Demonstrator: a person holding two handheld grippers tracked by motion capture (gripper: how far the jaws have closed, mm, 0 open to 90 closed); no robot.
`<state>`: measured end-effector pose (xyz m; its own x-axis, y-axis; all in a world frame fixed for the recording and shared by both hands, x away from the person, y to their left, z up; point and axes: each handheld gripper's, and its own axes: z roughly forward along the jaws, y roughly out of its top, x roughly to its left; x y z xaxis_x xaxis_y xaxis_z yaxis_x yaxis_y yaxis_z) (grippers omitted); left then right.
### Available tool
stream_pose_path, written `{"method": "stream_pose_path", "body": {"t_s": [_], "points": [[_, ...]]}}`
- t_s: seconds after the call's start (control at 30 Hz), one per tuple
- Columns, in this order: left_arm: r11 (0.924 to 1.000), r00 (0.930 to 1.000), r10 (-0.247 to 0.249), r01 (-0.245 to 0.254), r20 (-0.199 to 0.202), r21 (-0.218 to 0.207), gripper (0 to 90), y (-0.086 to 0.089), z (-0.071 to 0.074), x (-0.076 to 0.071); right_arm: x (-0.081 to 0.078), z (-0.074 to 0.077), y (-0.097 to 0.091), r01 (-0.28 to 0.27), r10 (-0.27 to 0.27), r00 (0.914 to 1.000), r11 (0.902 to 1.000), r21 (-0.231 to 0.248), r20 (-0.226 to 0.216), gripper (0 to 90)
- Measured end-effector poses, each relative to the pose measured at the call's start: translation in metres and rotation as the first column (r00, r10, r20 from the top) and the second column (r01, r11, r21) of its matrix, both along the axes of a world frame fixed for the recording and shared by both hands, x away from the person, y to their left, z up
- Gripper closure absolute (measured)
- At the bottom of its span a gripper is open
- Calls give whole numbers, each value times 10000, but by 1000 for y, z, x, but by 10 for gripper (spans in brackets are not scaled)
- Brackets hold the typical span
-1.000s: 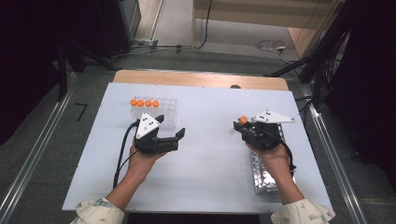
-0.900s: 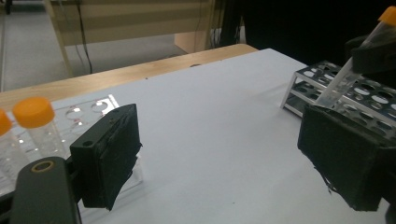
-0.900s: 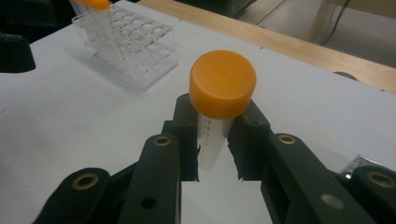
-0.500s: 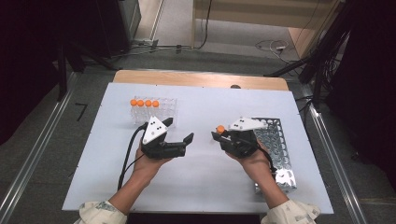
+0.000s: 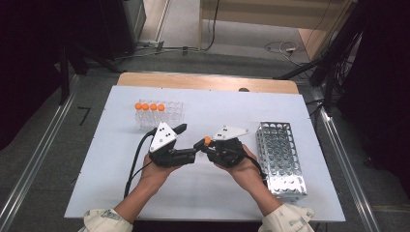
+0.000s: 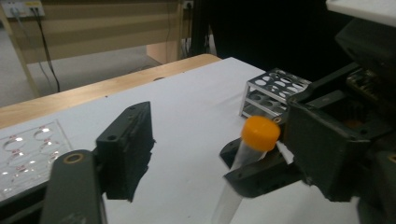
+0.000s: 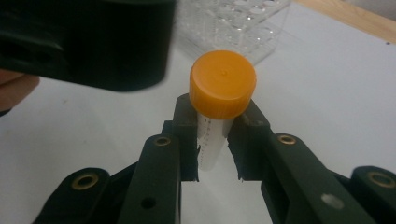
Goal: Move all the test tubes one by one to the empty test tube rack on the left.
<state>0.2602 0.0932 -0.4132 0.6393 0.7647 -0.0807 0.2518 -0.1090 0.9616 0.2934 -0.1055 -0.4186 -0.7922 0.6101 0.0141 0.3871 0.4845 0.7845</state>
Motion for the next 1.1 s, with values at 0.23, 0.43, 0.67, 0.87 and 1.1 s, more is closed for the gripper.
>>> {"method": "stream_pose_path", "body": {"t_s": [0.23,0.43,0.67,0.87,1.1], "points": [[9992,9991,-408,408,-131,-16,372,0,-2,0,-2,-2,19,-395,395,9992,9992,-43,-31,717],[9984,9981,-559,560,-250,12,471,0,-6,1,-2,-3,23,-481,481,9988,9988,-24,-20,718],[9980,9973,-625,629,-385,95,545,-2,-9,1,-3,-1,22,-471,471,9989,9989,-30,25,717],[9979,9972,-627,634,-411,154,598,-3,-11,0,-4,-2,22,-544,544,9985,9985,-7,18,717],[9973,9967,-723,727,-361,87,666,-3,-12,-1,-7,-1,25,-592,592,9982,9982,14,-5,717]]}}
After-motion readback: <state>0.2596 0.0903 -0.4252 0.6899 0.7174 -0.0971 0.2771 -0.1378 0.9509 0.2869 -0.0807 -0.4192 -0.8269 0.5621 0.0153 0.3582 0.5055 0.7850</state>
